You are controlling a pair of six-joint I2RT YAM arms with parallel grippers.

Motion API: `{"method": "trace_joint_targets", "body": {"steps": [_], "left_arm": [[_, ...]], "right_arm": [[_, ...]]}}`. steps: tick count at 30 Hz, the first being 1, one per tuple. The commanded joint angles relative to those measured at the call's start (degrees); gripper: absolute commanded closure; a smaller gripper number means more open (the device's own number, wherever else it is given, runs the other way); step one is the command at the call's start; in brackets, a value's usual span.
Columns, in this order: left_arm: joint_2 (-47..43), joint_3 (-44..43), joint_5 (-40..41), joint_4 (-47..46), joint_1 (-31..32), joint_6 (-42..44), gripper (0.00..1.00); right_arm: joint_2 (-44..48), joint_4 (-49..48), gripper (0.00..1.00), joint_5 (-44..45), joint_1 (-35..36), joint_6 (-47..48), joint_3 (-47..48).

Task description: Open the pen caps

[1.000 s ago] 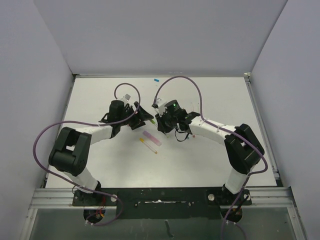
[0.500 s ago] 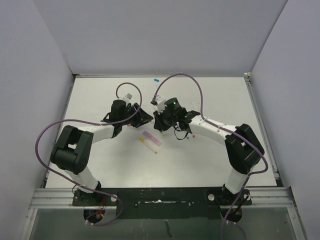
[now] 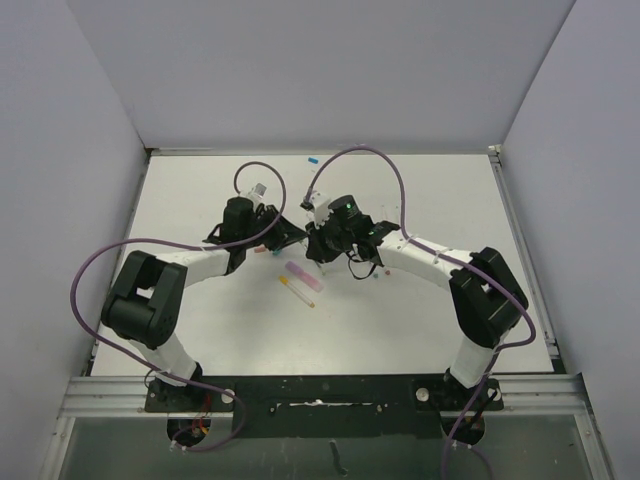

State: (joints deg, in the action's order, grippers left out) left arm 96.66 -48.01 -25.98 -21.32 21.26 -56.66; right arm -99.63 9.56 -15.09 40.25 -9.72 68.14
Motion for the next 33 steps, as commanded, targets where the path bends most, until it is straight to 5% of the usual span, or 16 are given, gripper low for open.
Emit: {"method": "trace_joint_targets", "body": {"steps": [1, 2, 4, 6, 9, 21, 28, 33], "left_arm": [[0.9, -2.1, 0.3, -3.0, 0.1, 1.0, 1.00], [0.9, -2.1, 0.2, -3.1, 0.2, 0.9, 1.00], [0.7, -2.1, -0.1, -3.4, 0.4, 0.9, 1.00], [0.6, -2.2, -0.4, -3.6, 0.6, 0.9, 1.00], [0.1, -2.3, -0.6, -3.7, 1.1, 0.8, 1.00], [-0.8, -2.8, -0.5, -3.5, 2.6, 0.8, 1.00], [-1.2, -3.1, -0.5, -3.6, 2.7, 0.7, 1.00], [-1.5, -4.5, 0.4, -2.1, 1.9, 1.1, 1.00]], "right_arm": [[1.7, -3.0, 1.00, -1.5, 0.4, -0.2, 1.9], [1.7, -3.1, 0.94, -1.5, 0.5, -0.2, 2.0], [1.7, -3.1, 0.67, -1.2, 0.4, -0.3, 2.0], [1.6, -3.1, 0.57, -1.1, 0.4, -0.4, 2.2], [1.2, -3.1, 0.54, -1.0, 0.4, -0.5, 2.3], [0.4, -4.1, 0.67, -1.2, 0.3, -1.1, 2.2], [0.1, -4.4, 1.00, -1.4, 0.0, -1.4, 2.0], [0.7, -4.1, 1.00, -1.8, -0.2, -1.4, 0.7]]}}
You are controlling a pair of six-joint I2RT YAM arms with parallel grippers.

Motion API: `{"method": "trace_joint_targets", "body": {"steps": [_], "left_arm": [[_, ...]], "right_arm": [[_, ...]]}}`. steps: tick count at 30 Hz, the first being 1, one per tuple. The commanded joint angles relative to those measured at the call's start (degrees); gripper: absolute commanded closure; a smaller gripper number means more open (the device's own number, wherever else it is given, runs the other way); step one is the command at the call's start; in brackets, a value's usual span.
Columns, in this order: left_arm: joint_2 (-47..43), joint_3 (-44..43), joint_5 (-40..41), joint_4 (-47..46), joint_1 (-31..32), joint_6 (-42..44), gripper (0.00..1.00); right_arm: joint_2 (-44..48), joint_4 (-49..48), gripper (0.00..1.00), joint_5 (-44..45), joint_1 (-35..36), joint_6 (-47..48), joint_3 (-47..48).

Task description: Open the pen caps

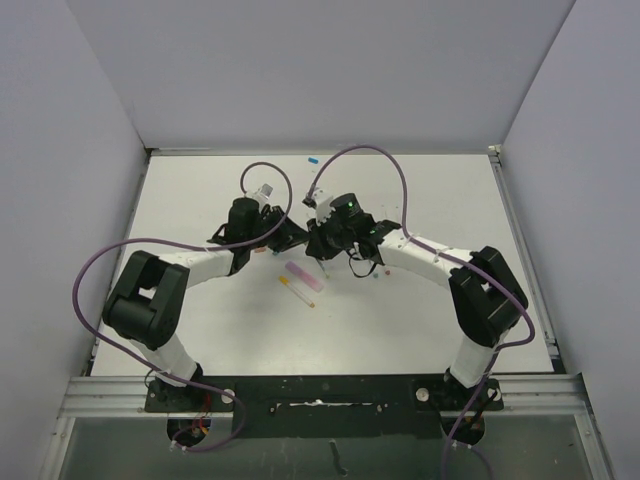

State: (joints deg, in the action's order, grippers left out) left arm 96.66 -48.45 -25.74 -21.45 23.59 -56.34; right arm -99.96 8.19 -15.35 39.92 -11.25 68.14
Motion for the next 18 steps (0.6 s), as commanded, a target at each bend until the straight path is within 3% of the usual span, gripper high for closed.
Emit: {"method": "trace_joint_targets", "body": {"steps": [1, 12, 18], "left_arm": [[-1.4, -4.6, 0.3, -1.7, -0.9, 0.8, 1.00], [0.5, -10.7, 2.0, 1.6, -13.3, 1.3, 1.00], [0.1, -10.8, 2.3, 1.9, -16.0, 1.2, 1.00]], "right_arm": [[1.4, -2.5, 1.00, -1.5, 0.1, 0.2, 0.2], [7.7, 0.9, 1.00, -1.8, -0.1, 0.7, -8.3], [8.1, 2.3, 1.00, -1.7, -0.9, 1.6, -8.2]]}}
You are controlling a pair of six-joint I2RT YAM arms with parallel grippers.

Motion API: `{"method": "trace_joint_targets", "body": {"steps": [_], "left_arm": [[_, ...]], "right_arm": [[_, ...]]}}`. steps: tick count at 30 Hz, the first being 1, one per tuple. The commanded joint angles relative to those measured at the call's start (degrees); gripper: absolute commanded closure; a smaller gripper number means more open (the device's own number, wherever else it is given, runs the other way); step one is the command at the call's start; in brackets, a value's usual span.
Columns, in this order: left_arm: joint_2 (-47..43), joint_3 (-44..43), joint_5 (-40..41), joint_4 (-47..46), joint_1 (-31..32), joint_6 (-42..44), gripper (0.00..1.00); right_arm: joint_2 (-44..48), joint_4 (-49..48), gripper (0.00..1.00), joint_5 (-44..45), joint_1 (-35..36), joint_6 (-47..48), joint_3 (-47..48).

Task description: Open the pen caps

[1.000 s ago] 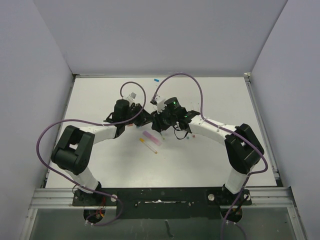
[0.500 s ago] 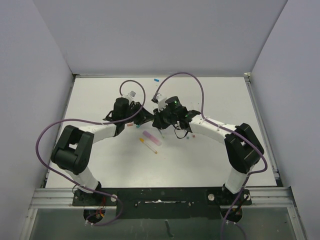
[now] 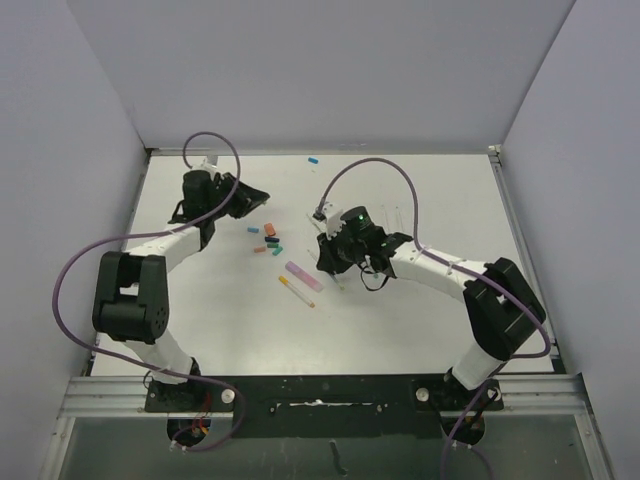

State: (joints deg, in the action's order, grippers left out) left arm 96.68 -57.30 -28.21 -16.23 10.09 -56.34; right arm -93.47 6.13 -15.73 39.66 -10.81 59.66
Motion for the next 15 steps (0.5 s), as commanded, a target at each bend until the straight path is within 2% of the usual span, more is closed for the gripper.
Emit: {"method": "trace_joint_targets", "body": {"steps": [1, 6, 15], "left_arm": [[0.0, -1.7, 4.6, -3.3, -2.8, 1.1, 1.00], [-0.6, -0.2, 4.5, 0.3, -3.1, 3.1, 1.00], [-1.7, 9.4, 4.4, 3.7, -6.1, 5.6, 1.00]], "right_arm": [[1.7, 4.3, 1.00, -1.1, -0.8, 1.2, 0.4], [0.5, 3.3, 1.00, 1.3, -1.8, 2.2, 3.5], [-11.9, 6.1, 1.00, 8.0, -1.8, 7.1, 17.9]]}}
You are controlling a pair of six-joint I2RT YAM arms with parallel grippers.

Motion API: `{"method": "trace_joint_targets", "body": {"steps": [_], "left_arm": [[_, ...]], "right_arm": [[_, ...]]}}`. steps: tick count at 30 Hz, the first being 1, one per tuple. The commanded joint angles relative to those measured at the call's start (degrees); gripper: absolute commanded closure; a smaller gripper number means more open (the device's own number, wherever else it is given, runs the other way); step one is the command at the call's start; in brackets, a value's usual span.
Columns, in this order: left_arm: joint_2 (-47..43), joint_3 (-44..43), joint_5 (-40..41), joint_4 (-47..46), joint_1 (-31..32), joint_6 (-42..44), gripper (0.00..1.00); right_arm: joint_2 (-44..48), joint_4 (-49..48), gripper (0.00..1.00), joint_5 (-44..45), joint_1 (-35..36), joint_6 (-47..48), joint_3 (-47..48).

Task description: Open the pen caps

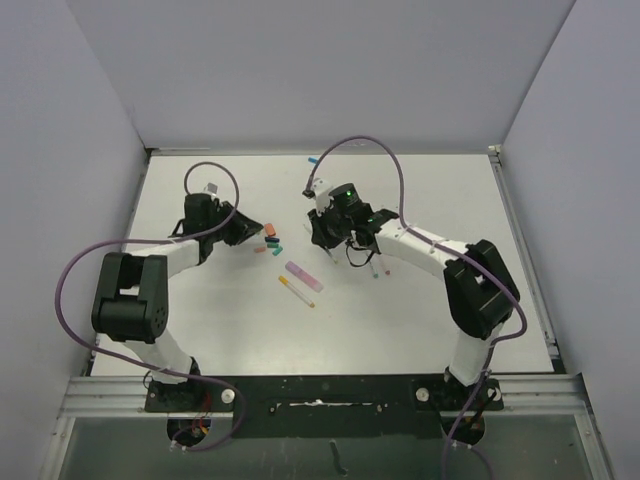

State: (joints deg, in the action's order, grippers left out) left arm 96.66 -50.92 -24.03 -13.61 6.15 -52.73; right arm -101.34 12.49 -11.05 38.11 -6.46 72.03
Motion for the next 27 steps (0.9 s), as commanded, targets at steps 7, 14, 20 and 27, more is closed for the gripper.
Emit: {"method": "trace_joint_targets", "body": {"steps": [7, 14, 20, 27], "left_arm": [[-1.6, 7.2, -0.1, 0.3, -4.7, 2.5, 0.96], [-1.3, 9.7, 0.0, 0.1, -5.6, 3.0, 0.84], [-0.3, 10.5, -0.1, -0.2, -6.2, 3.2, 0.76], [-2.0, 10.7, 0.1, 0.5, -6.2, 3.2, 0.65]], "right_arm": [[-13.6, -0.2, 1.00, 6.0, 0.1, 3.7, 14.1], [-20.4, 0.8, 1.00, 7.1, 0.4, 4.2, 19.9], [-23.5, 1.4, 1.00, 7.8, 0.6, 4.0, 22.3], [-24.9, 1.6, 0.83, 8.1, 0.7, 3.9, 23.1]]}}
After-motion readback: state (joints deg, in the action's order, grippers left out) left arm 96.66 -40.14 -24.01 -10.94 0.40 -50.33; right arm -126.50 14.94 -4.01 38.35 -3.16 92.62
